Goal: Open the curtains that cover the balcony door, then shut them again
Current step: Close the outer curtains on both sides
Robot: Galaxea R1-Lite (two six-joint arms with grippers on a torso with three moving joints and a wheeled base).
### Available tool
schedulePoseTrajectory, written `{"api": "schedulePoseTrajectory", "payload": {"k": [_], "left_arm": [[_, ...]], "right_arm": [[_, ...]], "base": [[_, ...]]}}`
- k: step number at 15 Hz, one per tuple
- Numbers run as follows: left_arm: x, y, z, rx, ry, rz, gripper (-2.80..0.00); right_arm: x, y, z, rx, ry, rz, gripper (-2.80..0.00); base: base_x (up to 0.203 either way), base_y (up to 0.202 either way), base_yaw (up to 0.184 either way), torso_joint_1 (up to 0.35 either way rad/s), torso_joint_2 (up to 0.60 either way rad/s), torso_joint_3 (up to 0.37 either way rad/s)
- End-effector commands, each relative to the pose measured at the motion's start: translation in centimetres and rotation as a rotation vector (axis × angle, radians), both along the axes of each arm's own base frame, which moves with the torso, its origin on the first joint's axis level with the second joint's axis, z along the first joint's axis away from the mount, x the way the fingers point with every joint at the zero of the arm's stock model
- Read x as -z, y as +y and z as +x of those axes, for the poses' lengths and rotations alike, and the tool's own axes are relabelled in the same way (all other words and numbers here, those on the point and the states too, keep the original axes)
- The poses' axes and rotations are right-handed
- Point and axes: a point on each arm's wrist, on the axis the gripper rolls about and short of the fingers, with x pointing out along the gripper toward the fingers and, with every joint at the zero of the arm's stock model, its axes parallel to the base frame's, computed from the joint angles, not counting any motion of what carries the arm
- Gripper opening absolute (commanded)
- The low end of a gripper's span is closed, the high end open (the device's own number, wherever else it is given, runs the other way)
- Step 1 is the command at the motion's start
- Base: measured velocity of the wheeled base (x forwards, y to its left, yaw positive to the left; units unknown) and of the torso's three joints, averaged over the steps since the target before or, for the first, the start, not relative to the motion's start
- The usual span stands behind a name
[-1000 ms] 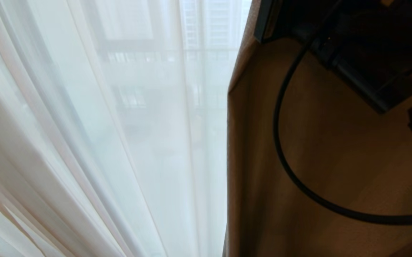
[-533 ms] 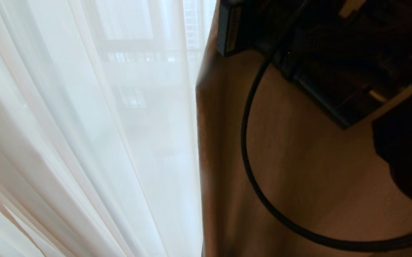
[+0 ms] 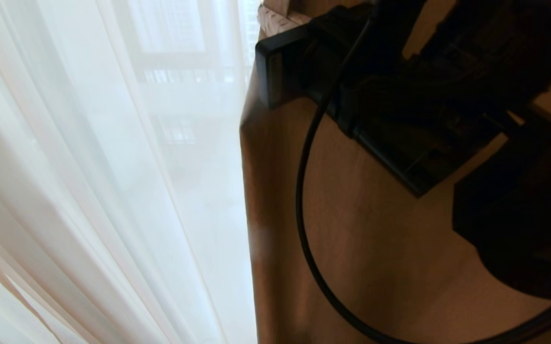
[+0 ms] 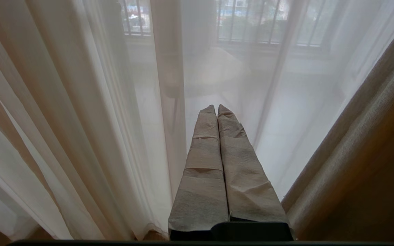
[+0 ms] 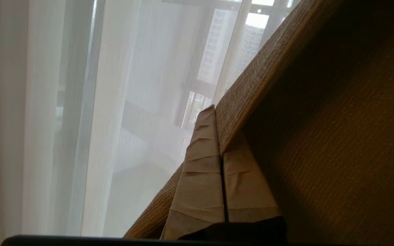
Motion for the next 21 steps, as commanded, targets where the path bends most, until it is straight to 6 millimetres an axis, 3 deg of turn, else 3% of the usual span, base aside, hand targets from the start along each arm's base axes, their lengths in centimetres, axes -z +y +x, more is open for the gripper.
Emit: {"api": "schedulePoseTrajectory", "payload": {"k": [1,6,9,16,21], "left_arm": [[0.0,0.0,0.0,0.0,-0.001,-0.001,-2.8],[0.0,0.0,0.0,-0.001,-0.001,-0.001,-2.8],[0.0,0.0,0.0,-0.001,-0.001,-0.001,-2.8],[0.0,0.0,0.0,0.0,-0.001,-0.001,-2.8],[0.0,0.0,0.0,0.0,-0.001,-0.001,-2.8]], "right_arm": [[0.0,0.1,0.0,0.05,0.017,0.024,-2.8],[-0.5,0.0,-0.3,0.06,0.026,0.071,-2.8],[-1.9,-1.1,-0.9,0.063,0.011,0.096,-2.8],[-6.4,-7.2,-2.5,0.149,-0.054,0.145,-2.8],[-7.3,-9.9,-3.0,0.198,-0.063,0.148,-2.8]], "base": [[0.0,0.0,0.0,0.0,0.0,0.0],[0.0,0.0,0.0,0.0,0.0,0.0],[0.0,0.0,0.0,0.0,0.0,0.0],[0.0,0.0,0.0,0.0,0.0,0.0],[0.0,0.0,0.0,0.0,0.0,0.0]]}}
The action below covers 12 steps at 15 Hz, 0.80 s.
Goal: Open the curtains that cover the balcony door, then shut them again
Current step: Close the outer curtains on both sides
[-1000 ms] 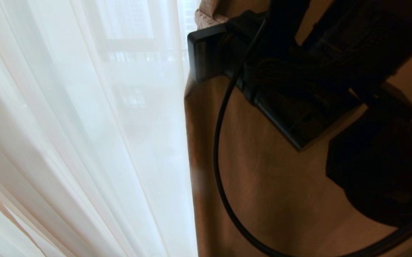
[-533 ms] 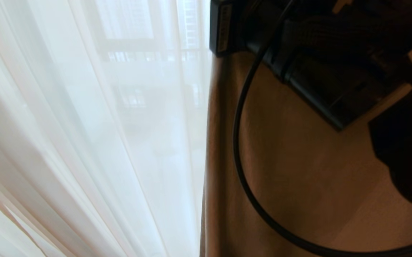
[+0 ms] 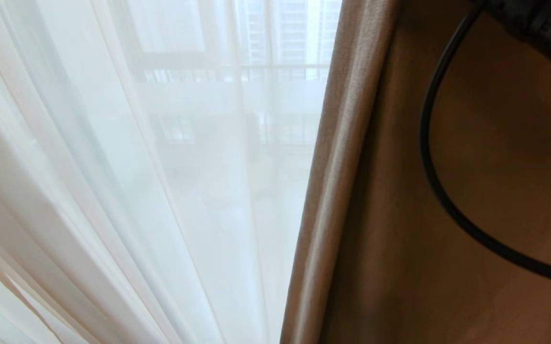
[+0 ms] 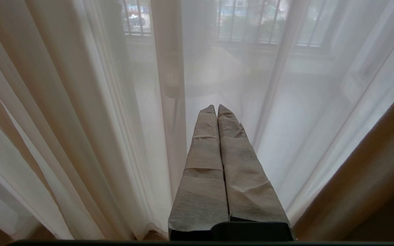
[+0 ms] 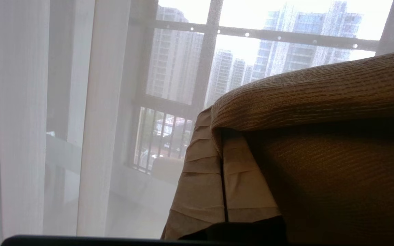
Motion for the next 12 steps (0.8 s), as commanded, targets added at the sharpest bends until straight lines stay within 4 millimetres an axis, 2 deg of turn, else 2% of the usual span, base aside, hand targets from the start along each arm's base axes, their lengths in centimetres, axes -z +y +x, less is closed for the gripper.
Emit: {"api": "schedulePoseTrajectory", "payload": {"k": [1,3,4,5,9,12], "left_arm": [[0.0,0.0,0.0,-0.001,-0.001,-0.001,-2.8],[0.0,0.0,0.0,0.0,-0.001,-0.001,-2.8],[0.0,0.0,0.0,0.0,-0.001,-0.001,-2.8],[0.0,0.0,0.0,-0.002,-0.001,-0.001,-2.8],[0.0,0.0,0.0,0.0,-0.001,-0.001,-2.8],[0.0,0.0,0.0,-0.002,-0.001,-0.001,-2.8]], "right_arm": [[-0.6,-1.3,-0.9,0.01,-0.018,0.02,-2.8],[-0.6,-1.7,-1.2,0.01,-0.018,0.019,-2.8],[-0.7,-1.9,-1.3,0.01,-0.021,0.024,-1.61],[-0.7,-2.0,-1.4,0.01,-0.02,0.023,0.0],[-0.2,-3.1,-2.4,0.01,-0.019,0.017,0.0],[0.7,-4.9,-3.9,0.013,-0.01,-0.002,0.0]], "base": [[0.0,0.0,0.0,0.0,0.0,0.0],[0.0,0.0,0.0,0.0,0.0,0.0],[0.0,0.0,0.0,0.0,0.0,0.0],[0.0,0.0,0.0,0.0,0.0,0.0],[0.0,0.0,0.0,0.0,0.0,0.0],[0.0,0.0,0.0,0.0,0.0,0.0]]}}
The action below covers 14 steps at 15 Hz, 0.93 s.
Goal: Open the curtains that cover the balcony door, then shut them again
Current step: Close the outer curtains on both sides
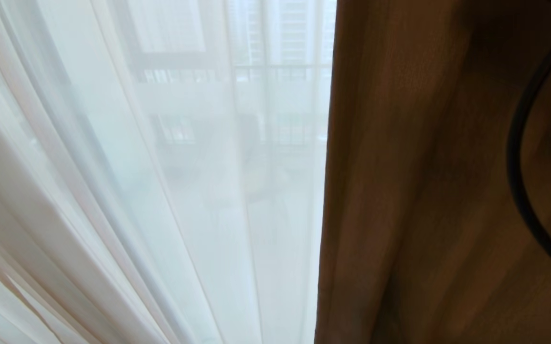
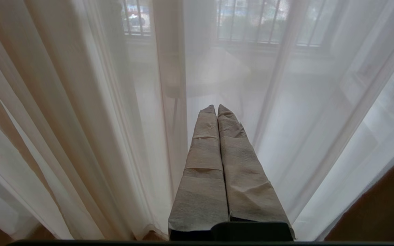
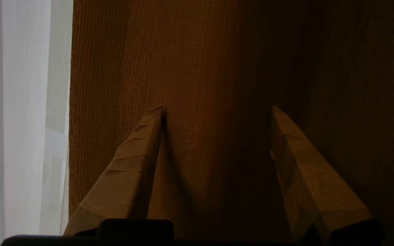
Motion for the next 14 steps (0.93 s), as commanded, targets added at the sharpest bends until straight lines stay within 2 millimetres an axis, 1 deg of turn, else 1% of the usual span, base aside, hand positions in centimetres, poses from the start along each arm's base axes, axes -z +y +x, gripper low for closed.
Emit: {"api": "schedulePoseTrajectory", "payload": {"k": [1,4,9,11,14], "left_arm": [[0.0,0.0,0.0,-0.001,-0.001,-0.001,-2.8],[0.0,0.0,0.0,-0.001,-0.001,-0.001,-2.8],[0.0,0.0,0.0,0.0,-0.001,-0.001,-2.8],[0.0,0.0,0.0,-0.001,-0.001,-0.001,-2.8],[0.0,0.0,0.0,-0.002,-0.001,-0.001,-2.8]], "right_arm": [[0.6,-2.3,-1.9,0.003,-0.004,0.001,0.0],[2.1,-5.0,-4.1,0.002,0.002,-0.009,0.0],[5.6,-9.1,-7.6,-0.003,0.02,-0.031,0.0],[7.0,-10.3,-8.5,-0.009,0.026,-0.034,0.0],[8.5,-11.5,-9.5,-0.012,0.032,-0.04,0.0]], "base": [[0.0,0.0,0.0,0.0,0.0,0.0],[0.0,0.0,0.0,0.0,0.0,0.0],[0.0,0.0,0.0,0.0,0.0,0.0],[0.0,0.0,0.0,0.0,0.0,0.0],[0.0,0.0,0.0,0.0,0.0,0.0]]}}
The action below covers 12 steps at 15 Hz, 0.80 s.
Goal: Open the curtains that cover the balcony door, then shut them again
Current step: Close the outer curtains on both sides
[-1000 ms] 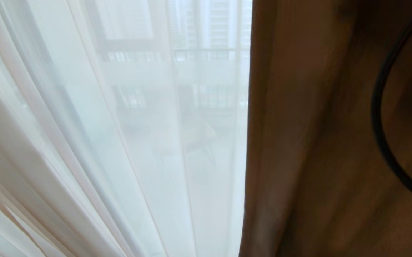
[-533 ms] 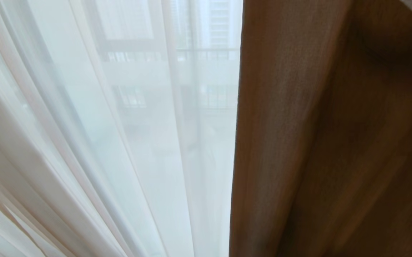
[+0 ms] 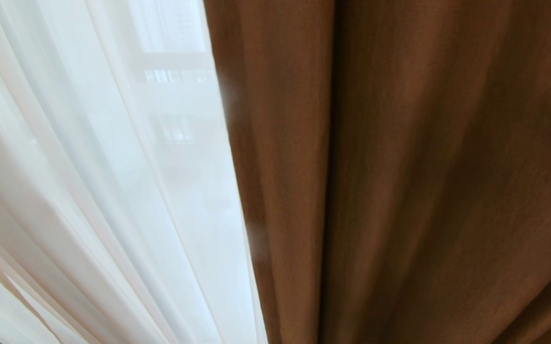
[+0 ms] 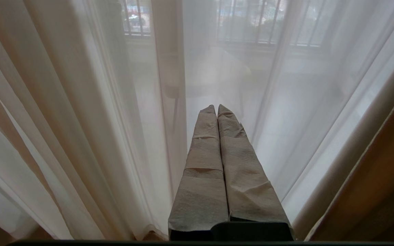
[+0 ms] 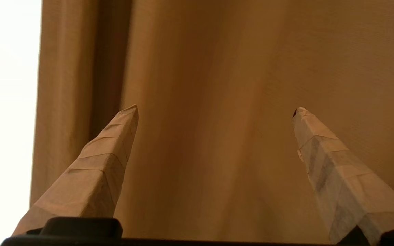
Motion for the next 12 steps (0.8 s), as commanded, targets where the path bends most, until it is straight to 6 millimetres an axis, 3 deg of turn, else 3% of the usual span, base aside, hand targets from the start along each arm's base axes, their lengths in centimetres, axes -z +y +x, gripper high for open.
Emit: {"api": "schedulePoseTrajectory", "payload": {"k": [1,7,8,9,12], "left_arm": [[0.0,0.0,0.0,-0.002,-0.001,-0.001,-2.8],[0.0,0.0,0.0,0.0,-0.001,-0.001,-2.8],[0.0,0.0,0.0,0.0,-0.001,-0.001,-2.8],[0.0,0.0,0.0,-0.001,-0.001,-0.001,-2.8],[0.0,0.0,0.0,0.0,-0.001,-0.001,-2.8]], "right_arm": [[0.7,-1.7,-1.4,0.003,-0.023,0.026,0.0],[1.9,-2.4,-2.0,0.003,-0.017,0.02,0.0],[1.9,-2.4,-2.0,0.003,-0.016,0.02,-1.2],[2.0,-2.4,-2.0,0.003,-0.015,0.019,-2.8],[2.2,-2.3,-1.9,0.002,-0.008,0.012,-2.8]], "base": [[0.0,0.0,0.0,0.0,0.0,0.0],[0.0,0.0,0.0,0.0,0.0,0.0],[0.0,0.0,0.0,0.0,0.0,0.0],[0.0,0.0,0.0,0.0,0.0,0.0],[0.0,0.0,0.0,0.0,0.0,0.0]]}}
